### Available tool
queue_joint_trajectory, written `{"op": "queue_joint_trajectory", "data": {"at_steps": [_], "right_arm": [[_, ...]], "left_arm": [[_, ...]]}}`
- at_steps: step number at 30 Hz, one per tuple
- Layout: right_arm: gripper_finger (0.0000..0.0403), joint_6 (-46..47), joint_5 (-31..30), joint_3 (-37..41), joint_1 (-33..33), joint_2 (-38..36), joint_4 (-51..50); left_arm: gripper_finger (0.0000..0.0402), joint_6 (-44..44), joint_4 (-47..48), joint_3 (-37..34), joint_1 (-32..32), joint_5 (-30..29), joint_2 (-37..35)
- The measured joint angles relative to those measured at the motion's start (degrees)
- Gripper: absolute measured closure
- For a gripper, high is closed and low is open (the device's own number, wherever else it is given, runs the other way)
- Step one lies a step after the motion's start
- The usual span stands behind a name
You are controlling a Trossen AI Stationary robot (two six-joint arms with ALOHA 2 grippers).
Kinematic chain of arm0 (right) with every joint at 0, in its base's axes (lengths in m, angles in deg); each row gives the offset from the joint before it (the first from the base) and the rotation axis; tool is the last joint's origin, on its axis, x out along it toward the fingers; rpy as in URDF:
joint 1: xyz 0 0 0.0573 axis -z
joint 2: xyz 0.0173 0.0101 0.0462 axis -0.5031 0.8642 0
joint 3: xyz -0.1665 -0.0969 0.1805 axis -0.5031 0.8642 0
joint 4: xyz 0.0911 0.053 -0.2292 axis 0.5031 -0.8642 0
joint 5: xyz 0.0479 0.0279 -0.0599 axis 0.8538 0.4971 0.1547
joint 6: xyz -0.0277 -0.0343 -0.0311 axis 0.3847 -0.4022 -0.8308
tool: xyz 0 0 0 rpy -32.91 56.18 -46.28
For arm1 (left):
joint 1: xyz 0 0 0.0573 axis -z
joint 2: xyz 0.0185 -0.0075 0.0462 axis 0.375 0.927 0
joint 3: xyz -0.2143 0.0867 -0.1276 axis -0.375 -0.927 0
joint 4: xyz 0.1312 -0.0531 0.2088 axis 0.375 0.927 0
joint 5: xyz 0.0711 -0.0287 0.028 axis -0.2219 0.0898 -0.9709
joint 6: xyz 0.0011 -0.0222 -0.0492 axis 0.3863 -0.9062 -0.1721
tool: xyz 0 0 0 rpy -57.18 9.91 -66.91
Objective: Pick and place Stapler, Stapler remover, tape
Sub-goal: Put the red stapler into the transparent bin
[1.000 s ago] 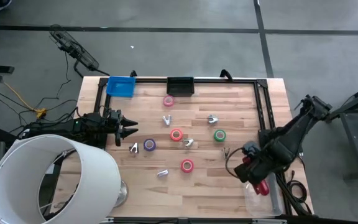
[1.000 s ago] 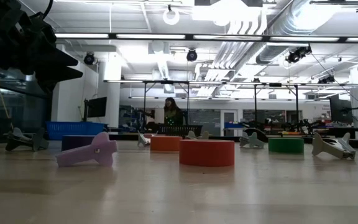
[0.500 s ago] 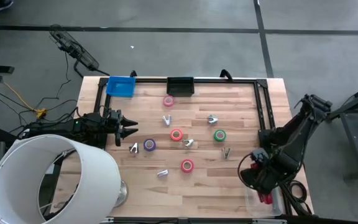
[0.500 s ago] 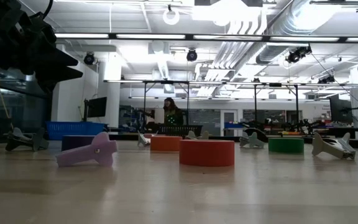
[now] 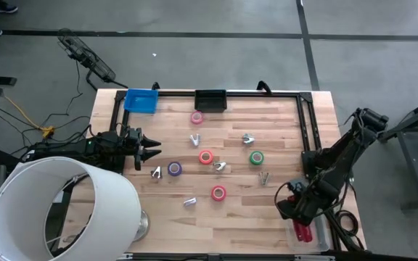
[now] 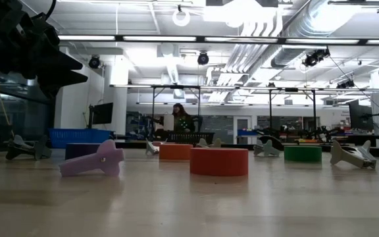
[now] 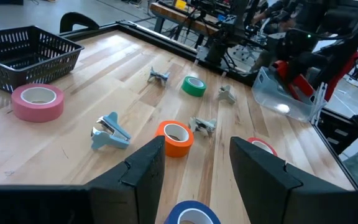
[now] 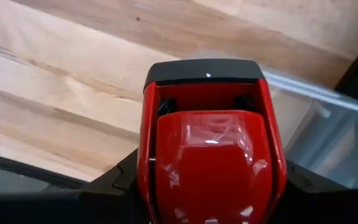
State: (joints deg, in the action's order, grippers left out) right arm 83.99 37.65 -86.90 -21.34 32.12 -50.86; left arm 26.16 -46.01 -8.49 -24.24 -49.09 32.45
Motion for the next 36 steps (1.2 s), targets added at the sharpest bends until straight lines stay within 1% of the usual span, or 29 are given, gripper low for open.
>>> {"op": "queue_joint_trajectory", "data": {"at_steps": [10,15,24,26,31,36], "right_arm": [[0.0210,0.6,3.5,0.3,-2.5,0.0,-0.4],[0.0210,1.0,6.6,0.3,-3.9,0.0,-0.3],[0.0210,0.9,7.1,0.3,-6.6,0.0,-1.0],[0.0210,0.8,7.0,1.6,-6.9,-0.1,0.9],[0.0210,-2.2,7.8,8.2,-6.9,-0.1,12.5],[0.0210,-3.8,7.7,12.5,-6.9,-0.5,17.7]], "left_arm": [[0.0224,0.0,0.0,0.0,0.0,0.0,0.0],[0.0224,0.0,0.0,0.0,0.0,0.0,0.0],[0.0224,0.0,0.0,0.0,0.0,0.0,0.0],[0.0224,0.0,0.0,0.0,0.0,0.0,0.0],[0.0224,0.0,0.0,0.0,0.0,0.0,0.0],[0.0224,0.0,0.0,0.0,0.0,0.0,0.0]]}}
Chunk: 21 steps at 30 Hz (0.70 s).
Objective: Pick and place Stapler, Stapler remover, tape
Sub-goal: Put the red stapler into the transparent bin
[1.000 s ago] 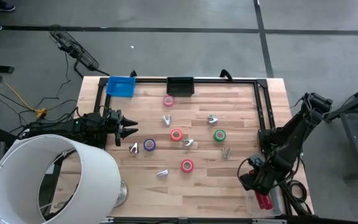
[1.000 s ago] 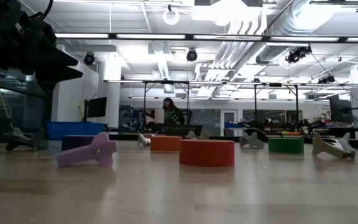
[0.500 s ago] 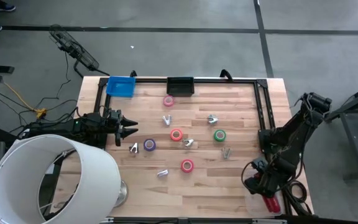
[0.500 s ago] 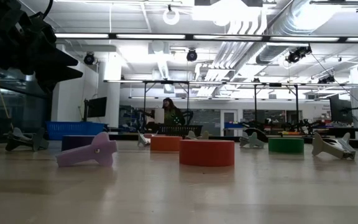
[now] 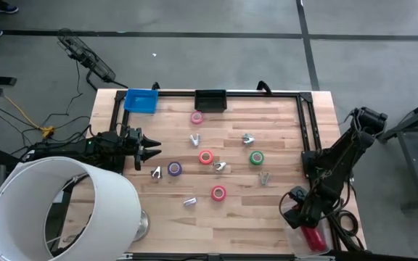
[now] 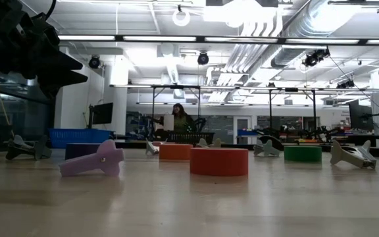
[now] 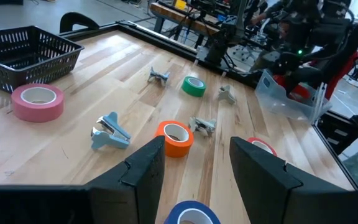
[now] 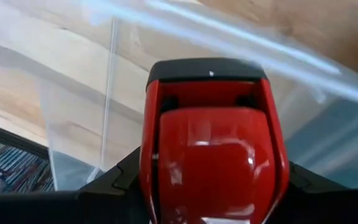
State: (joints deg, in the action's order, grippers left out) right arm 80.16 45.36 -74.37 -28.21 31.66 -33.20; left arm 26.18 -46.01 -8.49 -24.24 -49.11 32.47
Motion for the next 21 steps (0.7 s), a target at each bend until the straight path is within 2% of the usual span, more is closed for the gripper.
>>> {"op": "queue_joint_trajectory", "data": {"at_steps": [8,9,13,15,21], "right_arm": [[0.0210,-1.1,-0.6,1.4,-0.1,-4.0,-0.8],[0.0201,-1.3,-0.4,1.4,-0.1,-4.7,-1.2],[0.0099,-2.7,1.9,1.5,-0.4,-7.4,-4.1],[0.0065,-3.7,1.9,1.5,-0.3,-8.7,-4.4],[0.0045,-6.4,0.9,1.5,-0.2,-12.7,-5.5]], "left_arm": [[0.0224,0.0,0.0,0.0,0.0,0.0,0.0],[0.0224,0.0,0.0,0.0,0.0,0.0,0.0],[0.0224,0.0,0.0,0.0,0.0,0.0,0.0],[0.0224,0.0,0.0,0.0,0.0,0.0,0.0],[0.0224,0.0,0.0,0.0,0.0,0.0,0.0]]}}
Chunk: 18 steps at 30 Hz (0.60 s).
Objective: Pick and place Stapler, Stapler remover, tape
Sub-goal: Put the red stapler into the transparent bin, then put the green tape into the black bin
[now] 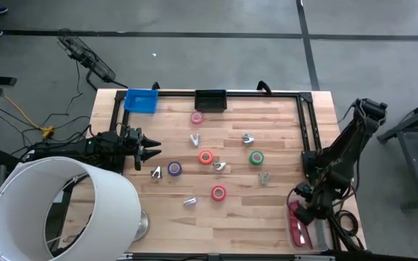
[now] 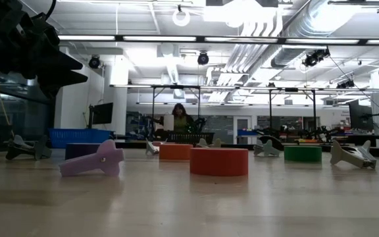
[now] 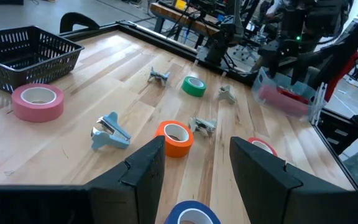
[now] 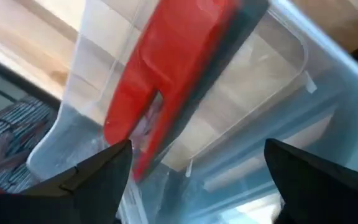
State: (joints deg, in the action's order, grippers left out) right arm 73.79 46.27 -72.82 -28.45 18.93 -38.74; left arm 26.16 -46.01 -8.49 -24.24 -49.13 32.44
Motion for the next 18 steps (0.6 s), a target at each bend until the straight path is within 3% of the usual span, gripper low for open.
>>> {"op": "queue_joint_trajectory", "data": {"at_steps": [11,18], "right_arm": [[0.0042,-3.6,-9.6,-0.1,0.0,-10.6,-1.7],[0.0042,-6.0,-16.8,-0.1,0.1,-15.5,-8.3]], "left_arm": [[0.0224,0.0,0.0,0.0,0.0,0.0,0.0],[0.0224,0.0,0.0,0.0,0.0,0.0,0.0]]}}
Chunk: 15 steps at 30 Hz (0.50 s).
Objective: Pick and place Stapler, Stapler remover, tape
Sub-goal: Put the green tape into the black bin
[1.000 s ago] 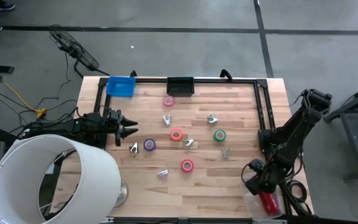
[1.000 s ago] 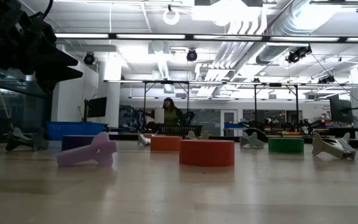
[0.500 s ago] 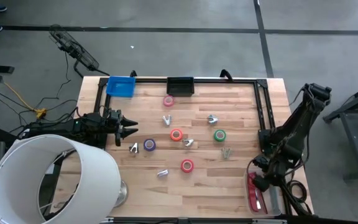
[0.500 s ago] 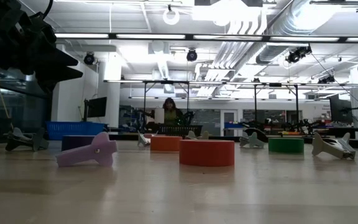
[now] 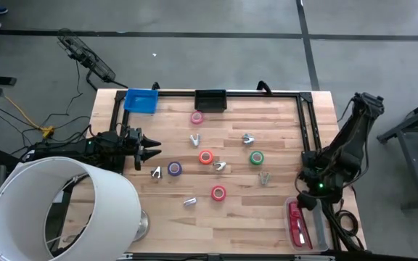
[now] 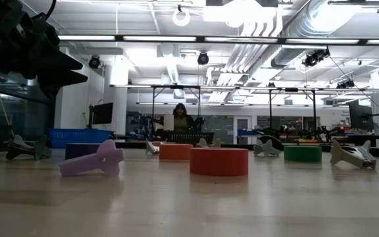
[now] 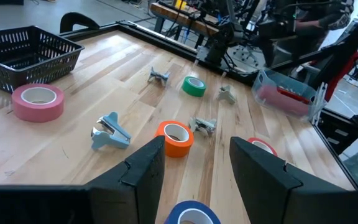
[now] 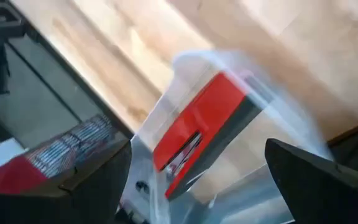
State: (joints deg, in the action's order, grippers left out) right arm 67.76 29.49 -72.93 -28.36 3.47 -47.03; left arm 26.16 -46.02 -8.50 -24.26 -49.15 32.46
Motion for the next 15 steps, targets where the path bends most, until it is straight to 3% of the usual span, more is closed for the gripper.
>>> {"op": "queue_joint_trajectory", "data": {"at_steps": [8,15], "right_arm": [[0.0041,-2.6,-7.8,-4.6,0.9,-1.6,-11.0],[0.0041,-10.3,-12.2,-11.3,11.6,0.0,-21.4]], "left_arm": [[0.0224,0.0,0.0,0.0,0.0,0.0,0.0],[0.0224,0.0,0.0,0.0,0.0,0.0,0.0]]}}
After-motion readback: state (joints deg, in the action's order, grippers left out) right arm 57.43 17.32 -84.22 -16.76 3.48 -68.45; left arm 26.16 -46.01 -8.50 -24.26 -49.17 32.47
